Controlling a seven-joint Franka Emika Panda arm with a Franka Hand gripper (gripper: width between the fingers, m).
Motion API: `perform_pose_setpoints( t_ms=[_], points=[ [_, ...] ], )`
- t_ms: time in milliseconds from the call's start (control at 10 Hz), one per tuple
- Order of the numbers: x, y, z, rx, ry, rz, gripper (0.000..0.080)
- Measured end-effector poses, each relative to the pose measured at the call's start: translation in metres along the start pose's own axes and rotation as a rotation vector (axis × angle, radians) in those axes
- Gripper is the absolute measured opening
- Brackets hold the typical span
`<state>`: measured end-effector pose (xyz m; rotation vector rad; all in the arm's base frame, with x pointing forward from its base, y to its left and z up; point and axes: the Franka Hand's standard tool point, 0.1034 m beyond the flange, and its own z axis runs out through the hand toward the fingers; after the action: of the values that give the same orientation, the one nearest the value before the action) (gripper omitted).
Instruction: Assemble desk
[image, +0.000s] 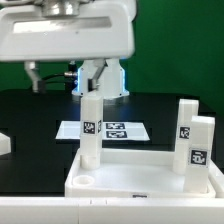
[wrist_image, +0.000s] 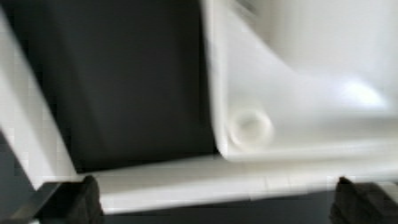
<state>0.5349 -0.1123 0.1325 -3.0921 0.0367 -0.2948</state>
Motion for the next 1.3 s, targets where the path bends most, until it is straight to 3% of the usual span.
perform_pose_setpoints(
  t_ms=[200, 300, 700, 800, 900, 1000, 1100, 1300],
  points=[
    [-0.029, 0.038, 0.022, -0.024, -0.064, -0.144, 0.0649],
    [-0.034, 0.043, 0.029, -0.036, -0.087, -0.199, 0.0649],
    [-0.034, 0.051, 0.025, -0.044, -0.101, -0.406, 0.0649],
    [-0.048, 0.068, 0.028, 0.004, -0.176, -0.469, 0.0649],
    [-0.053, 0.083, 0.035, -0.011, -0.213, -0.467, 0.0649],
    [-0.055, 0.085, 0.045, -0.022, -0.255, -0.454, 0.0649],
    [-0.048, 0.075, 0.044, -0.026, -0.272, -0.445, 0.0649],
    [-0.049, 0.074, 0.044, -0.028, -0.288, -0.434, 0.0649]
  ],
)
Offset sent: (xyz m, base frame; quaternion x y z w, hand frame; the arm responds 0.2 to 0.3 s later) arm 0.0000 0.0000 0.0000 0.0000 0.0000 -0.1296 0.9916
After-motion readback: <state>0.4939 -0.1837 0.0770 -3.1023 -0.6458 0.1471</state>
